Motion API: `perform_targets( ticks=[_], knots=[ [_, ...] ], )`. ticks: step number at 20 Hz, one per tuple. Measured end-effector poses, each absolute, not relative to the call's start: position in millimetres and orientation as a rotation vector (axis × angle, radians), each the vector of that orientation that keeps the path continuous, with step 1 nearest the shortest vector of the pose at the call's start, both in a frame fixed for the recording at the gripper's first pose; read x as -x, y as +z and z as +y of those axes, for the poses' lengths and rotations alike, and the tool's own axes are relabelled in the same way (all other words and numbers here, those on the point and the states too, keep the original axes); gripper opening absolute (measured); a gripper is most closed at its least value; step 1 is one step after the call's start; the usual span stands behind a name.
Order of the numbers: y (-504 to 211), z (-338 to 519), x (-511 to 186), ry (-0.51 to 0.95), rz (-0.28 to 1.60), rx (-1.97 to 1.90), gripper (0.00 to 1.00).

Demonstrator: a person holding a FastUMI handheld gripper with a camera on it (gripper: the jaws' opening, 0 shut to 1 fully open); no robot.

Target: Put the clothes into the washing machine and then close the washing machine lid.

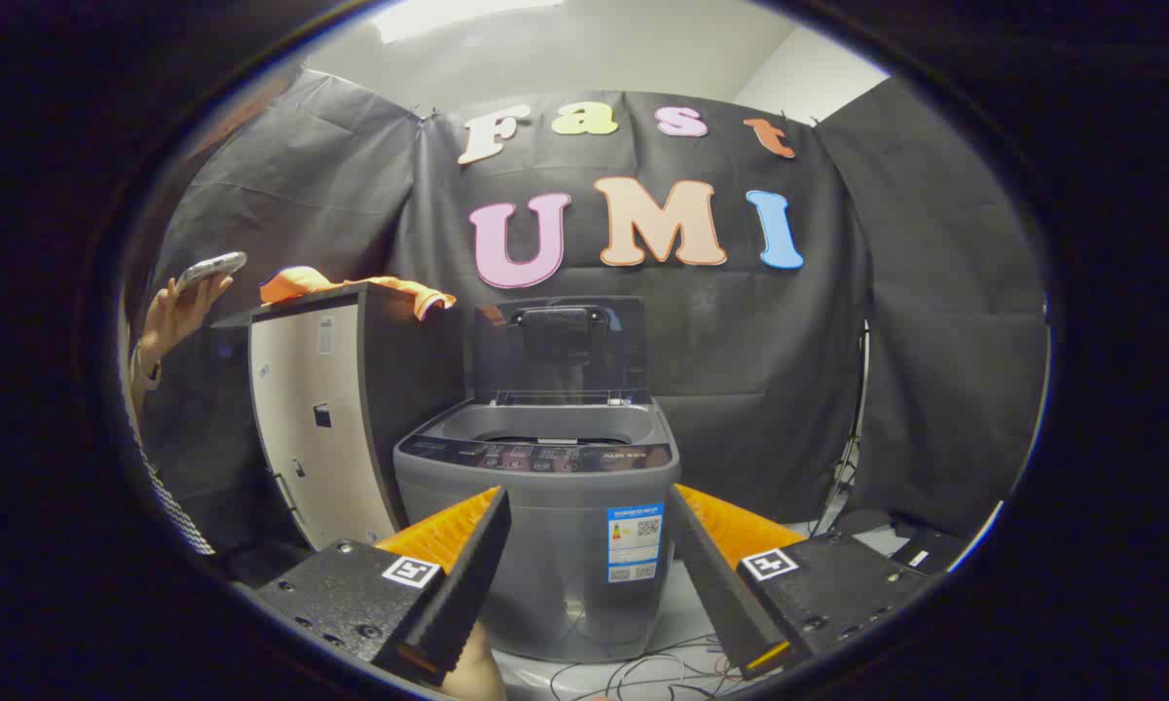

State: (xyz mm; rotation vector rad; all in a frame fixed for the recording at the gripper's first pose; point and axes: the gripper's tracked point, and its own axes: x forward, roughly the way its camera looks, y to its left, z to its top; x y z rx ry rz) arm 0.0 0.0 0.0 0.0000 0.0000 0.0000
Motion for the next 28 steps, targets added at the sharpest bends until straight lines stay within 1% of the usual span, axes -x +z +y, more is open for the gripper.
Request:
perform_targets(
  ticks=[25, 28],
  knots=[
    [-1, -3, -2, -0.010, 0.003, -0.012, 0.97],
    [11, -2, -5, -0.024, -0.008, -0.029, 0.97]
  ],
)
